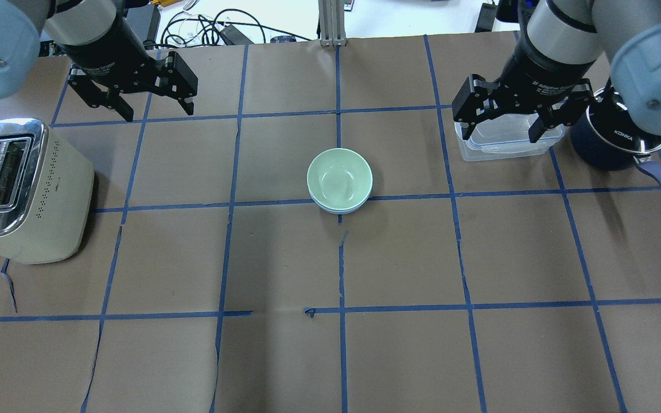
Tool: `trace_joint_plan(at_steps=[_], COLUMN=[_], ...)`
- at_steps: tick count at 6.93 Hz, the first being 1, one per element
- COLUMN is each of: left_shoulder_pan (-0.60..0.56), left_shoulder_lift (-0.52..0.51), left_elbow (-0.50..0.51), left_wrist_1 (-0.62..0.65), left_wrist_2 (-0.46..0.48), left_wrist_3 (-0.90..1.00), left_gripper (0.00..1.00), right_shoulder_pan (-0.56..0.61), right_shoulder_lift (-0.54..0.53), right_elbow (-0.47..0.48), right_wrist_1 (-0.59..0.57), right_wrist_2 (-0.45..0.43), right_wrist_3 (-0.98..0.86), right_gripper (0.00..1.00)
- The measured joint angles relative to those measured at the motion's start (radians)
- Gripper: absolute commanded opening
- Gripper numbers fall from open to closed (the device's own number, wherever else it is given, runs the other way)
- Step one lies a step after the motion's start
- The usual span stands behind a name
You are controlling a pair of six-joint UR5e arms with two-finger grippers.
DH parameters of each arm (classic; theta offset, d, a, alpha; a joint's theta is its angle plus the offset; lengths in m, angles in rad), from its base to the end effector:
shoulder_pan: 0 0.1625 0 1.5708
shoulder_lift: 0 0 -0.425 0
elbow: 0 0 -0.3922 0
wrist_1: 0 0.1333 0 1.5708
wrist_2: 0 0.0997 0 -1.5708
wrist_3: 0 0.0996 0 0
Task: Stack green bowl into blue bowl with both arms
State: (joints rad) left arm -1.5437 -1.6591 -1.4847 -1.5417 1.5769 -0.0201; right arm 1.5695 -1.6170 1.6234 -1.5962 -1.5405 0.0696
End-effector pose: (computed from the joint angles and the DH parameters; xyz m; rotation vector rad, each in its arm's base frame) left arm -0.1182 -0.5354 0.4881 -0.0741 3.1342 -0.0421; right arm 0.1357 -0.4743 0.4869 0.1098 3.1086 -0.0279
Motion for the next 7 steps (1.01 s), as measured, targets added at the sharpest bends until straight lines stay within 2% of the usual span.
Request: trace_joint_plan(at_steps=[2,7], left_shoulder_pan=[-0.001,-0.002], left_shoulder_lift=[0.000,0.001], left_elbow=[-0.002,-0.004], left_wrist_1=[0.000,0.000], left_wrist_2=[-0.001,-0.001], left_wrist_3=[0.000,0.000], left_gripper=[1.00,1.00], right_shoulder_pan=[-0.002,-0.003], right_shoulder_lift=[-0.011,-0.015], right_elbow=[0.001,0.000], right_wrist_1=[0.048,0.052], right_wrist_2=[-0.058,-0.054], right_wrist_3=[-0.005,-0.004], right_gripper=[1.00,1.00])
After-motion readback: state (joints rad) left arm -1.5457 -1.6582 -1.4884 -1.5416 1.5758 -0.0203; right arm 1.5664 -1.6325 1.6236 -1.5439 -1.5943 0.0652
